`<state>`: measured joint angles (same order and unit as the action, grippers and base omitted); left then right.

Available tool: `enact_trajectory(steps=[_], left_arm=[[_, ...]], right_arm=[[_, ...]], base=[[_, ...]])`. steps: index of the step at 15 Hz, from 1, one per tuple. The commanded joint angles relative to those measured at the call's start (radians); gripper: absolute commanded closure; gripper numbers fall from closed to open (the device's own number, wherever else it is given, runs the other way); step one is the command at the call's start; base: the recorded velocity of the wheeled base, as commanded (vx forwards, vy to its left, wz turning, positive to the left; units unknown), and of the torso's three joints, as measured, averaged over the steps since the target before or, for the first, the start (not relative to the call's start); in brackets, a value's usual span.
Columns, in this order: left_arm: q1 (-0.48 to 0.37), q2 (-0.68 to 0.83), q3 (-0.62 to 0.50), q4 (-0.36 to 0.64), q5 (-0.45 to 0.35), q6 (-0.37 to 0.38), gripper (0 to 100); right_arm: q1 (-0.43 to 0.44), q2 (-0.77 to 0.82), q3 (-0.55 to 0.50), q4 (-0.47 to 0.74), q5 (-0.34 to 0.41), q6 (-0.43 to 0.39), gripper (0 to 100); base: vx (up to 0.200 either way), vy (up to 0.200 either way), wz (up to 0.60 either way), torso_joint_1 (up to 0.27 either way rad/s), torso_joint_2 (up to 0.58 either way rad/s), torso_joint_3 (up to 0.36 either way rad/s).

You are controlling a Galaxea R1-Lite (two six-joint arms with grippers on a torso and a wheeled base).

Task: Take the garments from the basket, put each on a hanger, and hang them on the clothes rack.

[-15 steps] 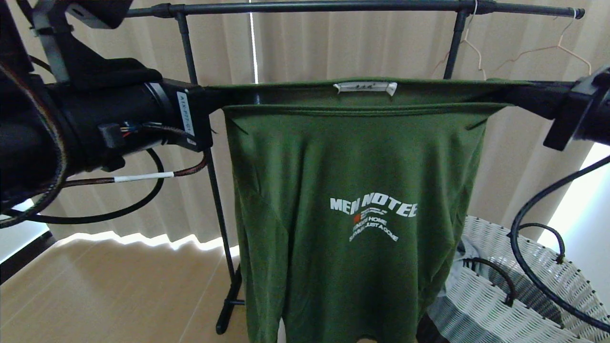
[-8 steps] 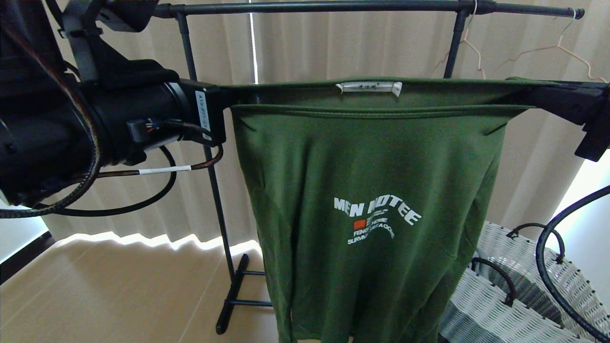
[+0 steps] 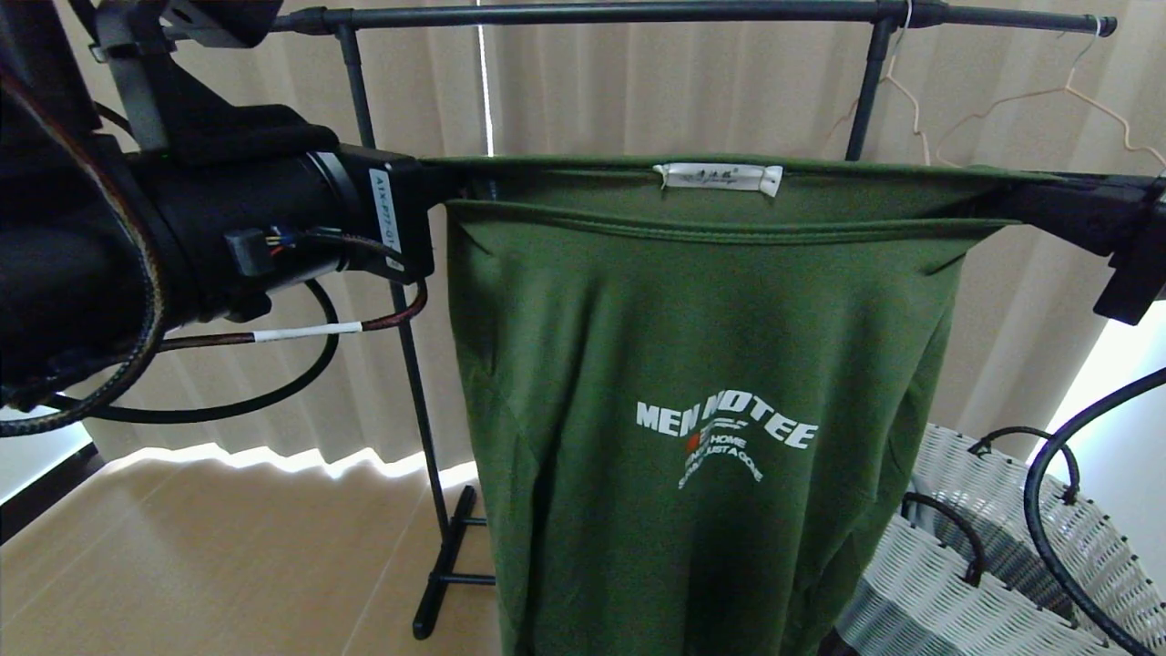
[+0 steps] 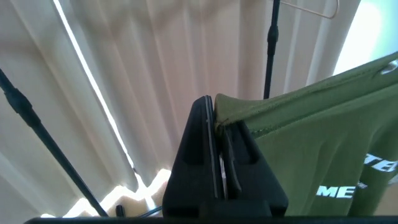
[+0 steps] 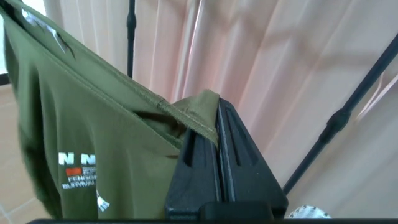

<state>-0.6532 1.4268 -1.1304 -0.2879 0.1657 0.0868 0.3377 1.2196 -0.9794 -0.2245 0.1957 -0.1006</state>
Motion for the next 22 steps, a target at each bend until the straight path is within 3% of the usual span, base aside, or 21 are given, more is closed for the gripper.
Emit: enact_trajectory(steps=[1, 4, 5, 8, 11, 13, 18, 22], left_arm=[[0.0, -0.003, 0.012, -0.001, -0.002, 0.001, 100], [0.004, 0.004, 0.018, -0.001, -0.002, -0.001, 100], [0.004, 0.009, 0.018, -0.001, -0.002, -0.001, 100], [0.009, 0.011, 0.024, 0.001, 0.001, -0.001, 100], [0.043, 0.038, 0.031, 0.001, 0.17, -0.042, 100], [0.083, 0.053, 0.029, -0.001, 0.209, -0.065, 100], [0.129, 0.044, 0.04, -0.001, 0.209, -0.082, 100], [0.144, -0.017, 0.118, 0.01, 0.209, -0.082, 100]], right_arm=[[0.0, 0.003, 0.011, -0.001, 0.002, -0.001, 100], [0.001, 0.001, 0.01, 0.005, 0.002, -0.001, 100], [0.001, 0.001, 0.013, 0.005, 0.002, -0.001, 0], [0.001, -0.003, 0.024, -0.004, 0.007, 0.004, 0], [0.006, -0.026, 0.074, -0.021, 0.033, 0.01, 0], [0.021, -0.034, 0.107, -0.082, 0.087, 0.01, 0], [0.021, -0.057, 0.156, -0.134, 0.18, 0.01, 0], [-0.017, -0.06, 0.182, -0.115, 0.129, -0.004, 0]], base=[[0.0, 0.0, 0.0, 0.0, 0.0, 0.0], [0.0, 0.0, 0.0, 0.0, 0.0, 0.0], [0.0, 0.0, 0.0, 0.0, 0.0, 0.0], [0.0, 0.0, 0.0, 0.0, 0.0, 0.0], [0.0, 0.0, 0.0, 0.0, 0.0, 0.0], [0.0, 0.0, 0.0, 0.0, 0.0, 0.0], [0.0, 0.0, 0.0, 0.0, 0.0, 0.0], [0.0, 0.0, 0.0, 0.0, 0.0, 0.0]])
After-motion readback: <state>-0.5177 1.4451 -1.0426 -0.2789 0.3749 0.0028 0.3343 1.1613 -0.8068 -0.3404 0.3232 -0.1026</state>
